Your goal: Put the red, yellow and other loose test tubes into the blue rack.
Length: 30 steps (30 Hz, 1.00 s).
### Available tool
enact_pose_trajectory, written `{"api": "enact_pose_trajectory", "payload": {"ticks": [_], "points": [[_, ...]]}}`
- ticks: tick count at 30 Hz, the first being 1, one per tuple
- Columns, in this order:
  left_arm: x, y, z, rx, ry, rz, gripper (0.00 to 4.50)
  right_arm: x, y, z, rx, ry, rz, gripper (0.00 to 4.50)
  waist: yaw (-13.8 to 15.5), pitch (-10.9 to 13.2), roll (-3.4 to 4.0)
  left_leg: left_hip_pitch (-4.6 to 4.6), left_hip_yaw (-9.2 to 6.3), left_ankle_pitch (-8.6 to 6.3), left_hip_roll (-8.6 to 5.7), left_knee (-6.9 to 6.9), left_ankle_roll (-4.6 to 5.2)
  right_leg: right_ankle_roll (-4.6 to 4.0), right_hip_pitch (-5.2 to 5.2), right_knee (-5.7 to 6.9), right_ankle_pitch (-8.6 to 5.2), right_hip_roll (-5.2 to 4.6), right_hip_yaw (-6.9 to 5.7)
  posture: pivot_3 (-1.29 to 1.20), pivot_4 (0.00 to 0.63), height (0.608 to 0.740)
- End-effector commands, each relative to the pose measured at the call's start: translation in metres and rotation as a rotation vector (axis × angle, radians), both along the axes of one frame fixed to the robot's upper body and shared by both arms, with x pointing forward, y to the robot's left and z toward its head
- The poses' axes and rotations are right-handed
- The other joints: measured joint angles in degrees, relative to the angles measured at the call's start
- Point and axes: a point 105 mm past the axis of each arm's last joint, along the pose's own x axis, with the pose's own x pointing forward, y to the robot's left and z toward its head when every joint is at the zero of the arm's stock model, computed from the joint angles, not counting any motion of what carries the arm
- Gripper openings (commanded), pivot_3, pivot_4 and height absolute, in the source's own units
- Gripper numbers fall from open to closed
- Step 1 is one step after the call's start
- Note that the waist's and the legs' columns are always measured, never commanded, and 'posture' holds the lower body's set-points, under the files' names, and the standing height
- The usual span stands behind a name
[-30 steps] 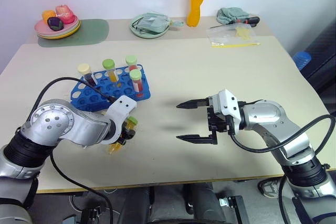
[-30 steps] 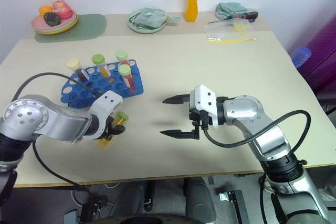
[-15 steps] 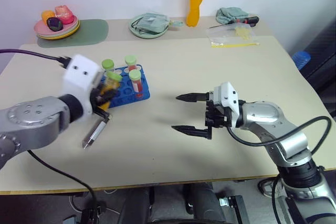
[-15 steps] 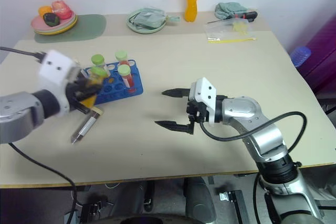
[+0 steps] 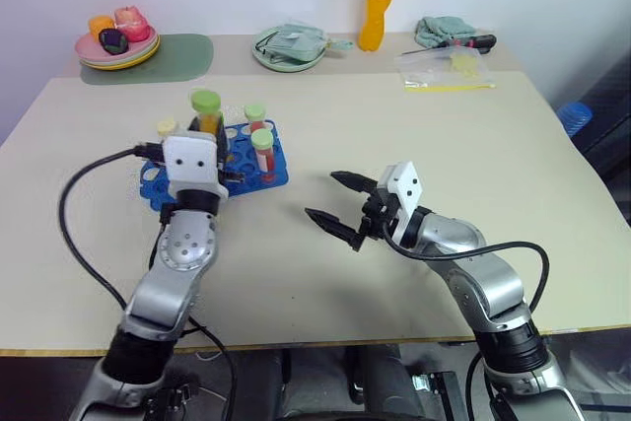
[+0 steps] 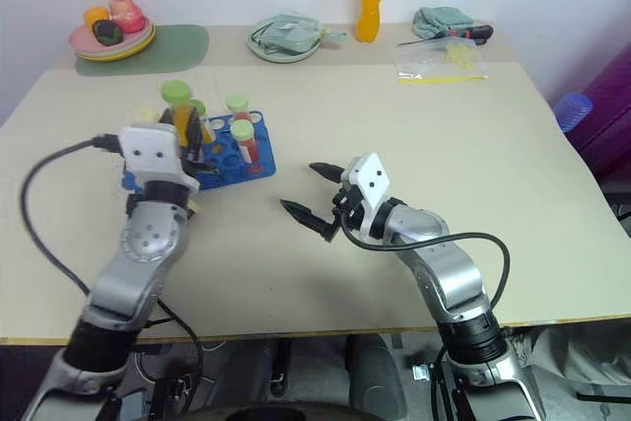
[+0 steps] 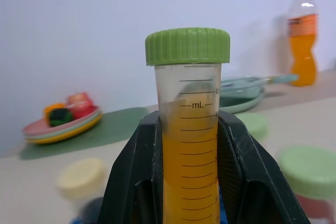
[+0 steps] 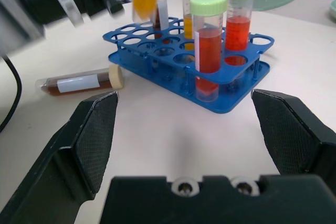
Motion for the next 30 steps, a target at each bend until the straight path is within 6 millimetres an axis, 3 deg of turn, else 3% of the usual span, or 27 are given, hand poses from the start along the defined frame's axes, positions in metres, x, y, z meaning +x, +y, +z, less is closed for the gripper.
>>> {"api": "enact_pose_trajectory", "payload": {"ticks": [1,8,18,30], "points": [[0.000,0.000,0.003,0.023,-0.066,-0.014,0.76,-0.004,0.003,0.016,0.026,-0.068,0.009,4.50,0.0,0.0,0.00,0.00,-0.01,0.00,0.02,0.00,0.00,0.01,0.00,0.01,0.00,0.01,0.00,0.00,0.150,0.740],[0.010,0.008,-0.007,0.012,-0.069,0.011,0.76,-0.005,0.002,0.018,0.026,-0.072,0.003,4.50,0.0,0.0,0.00,0.00,-0.03,-0.01,0.03,0.05,0.03,0.04,0.00,0.06,0.02,0.00,-0.01,0.00,0.150,0.740],[0.019,-0.002,-0.020,-0.053,-0.034,-0.035,0.76,-0.005,0.001,0.020,0.020,-0.079,0.003,4.50,0.0,0.0,-0.01,0.01,-0.05,-0.02,0.02,0.10,0.05,0.09,0.00,0.20,0.04,0.00,-0.02,0.00,0.150,0.740],[0.021,0.007,-0.032,-0.026,-0.030,0.009,0.76,-0.007,-0.001,0.019,0.010,-0.074,0.007,4.50,0.0,0.0,-0.01,0.12,-0.07,-0.03,0.02,0.13,0.06,0.09,0.00,0.42,0.04,0.00,-0.02,0.00,0.150,0.740]]}}
